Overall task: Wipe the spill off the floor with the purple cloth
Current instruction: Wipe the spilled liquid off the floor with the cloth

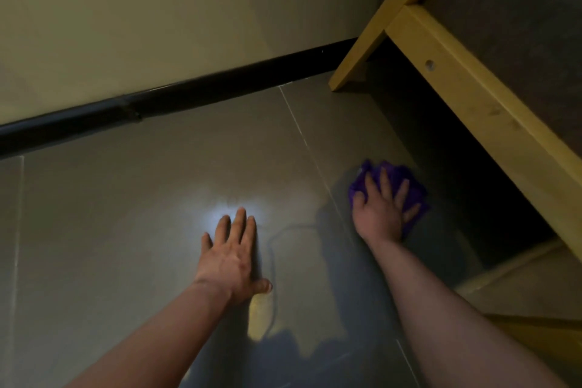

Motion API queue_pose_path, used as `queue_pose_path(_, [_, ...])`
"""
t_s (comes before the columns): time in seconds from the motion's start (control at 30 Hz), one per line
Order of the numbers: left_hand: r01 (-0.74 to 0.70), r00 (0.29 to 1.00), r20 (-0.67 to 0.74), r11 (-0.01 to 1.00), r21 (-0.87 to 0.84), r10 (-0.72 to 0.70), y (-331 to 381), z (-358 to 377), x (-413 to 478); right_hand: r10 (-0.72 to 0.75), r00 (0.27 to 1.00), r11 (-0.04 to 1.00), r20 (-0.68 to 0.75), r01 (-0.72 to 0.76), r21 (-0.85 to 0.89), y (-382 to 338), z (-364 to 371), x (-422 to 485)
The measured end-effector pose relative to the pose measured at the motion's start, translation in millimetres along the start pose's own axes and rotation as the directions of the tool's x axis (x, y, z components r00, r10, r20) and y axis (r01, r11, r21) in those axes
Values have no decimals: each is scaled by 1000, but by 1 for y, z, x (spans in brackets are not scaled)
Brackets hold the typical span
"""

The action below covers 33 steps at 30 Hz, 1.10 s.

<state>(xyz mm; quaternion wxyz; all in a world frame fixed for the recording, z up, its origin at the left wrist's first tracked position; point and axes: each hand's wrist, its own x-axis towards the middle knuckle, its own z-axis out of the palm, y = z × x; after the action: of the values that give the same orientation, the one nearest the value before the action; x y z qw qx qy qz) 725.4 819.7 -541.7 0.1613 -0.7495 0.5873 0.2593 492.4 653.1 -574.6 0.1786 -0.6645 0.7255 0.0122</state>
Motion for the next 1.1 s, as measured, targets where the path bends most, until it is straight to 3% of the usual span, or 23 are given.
queue_pose_path(0.13, [3,1000,-1,1000,10,-3,1,-1,1,-314,946,946,80,319,-57,-76,17,-10])
queue_pose_path(0.27, [7,1000,1,1000,16,-7,1,-2,0,-634,743,750,216,658,-61,-87,31,-50])
queue_pose_path(0.33, [5,1000,-10,1000,11,-5,0,-1,0,-699,672,672,245,734,-97,-58,25,-46])
queue_pose_path(0.4, [3,1000,-10,1000,3,-3,0,0,0,-660,719,708,220,693,-140,-25,16,-34])
queue_pose_path(0.47, [3,1000,5,1000,-1,-3,0,-1,-1,-525,839,824,145,544,-159,-6,8,-19])
queue_pose_path(0.53, [1,1000,12,1000,-6,-1,-1,-1,-1,-349,933,923,85,358,-138,-13,11,-15])
queue_pose_path(0.6, [-2,1000,12,1000,-3,2,0,-2,-1,-217,976,970,26,219,-104,-43,20,-27])
queue_pose_path(0.63, [-5,1000,11,1000,4,4,-1,-2,-1,-209,977,973,29,211,-93,-60,26,-38])
queue_pose_path(0.7, [-14,1000,7,1000,11,14,-2,-4,-2,-325,943,941,66,329,-72,-90,36,-65])
queue_pose_path(0.8, [-29,1000,8,999,-23,29,-6,-8,-3,-590,778,784,213,616,-78,-89,39,-80])
queue_pose_path(0.87, [-43,999,8,998,-39,44,-8,-10,-3,-674,691,681,261,718,-143,-57,28,-62])
queue_pose_path(0.9, [-50,999,6,998,-40,50,-9,-11,-3,-652,714,696,257,697,-171,-37,20,-51])
queue_pose_path(1.0, [-68,997,21,997,-37,69,-12,-12,-7,-414,894,875,171,443,-194,1,5,-26])
queue_pose_path(1.1, [-92,996,12,995,-41,93,-16,-10,-12,-240,965,954,104,254,-161,-23,8,-23])
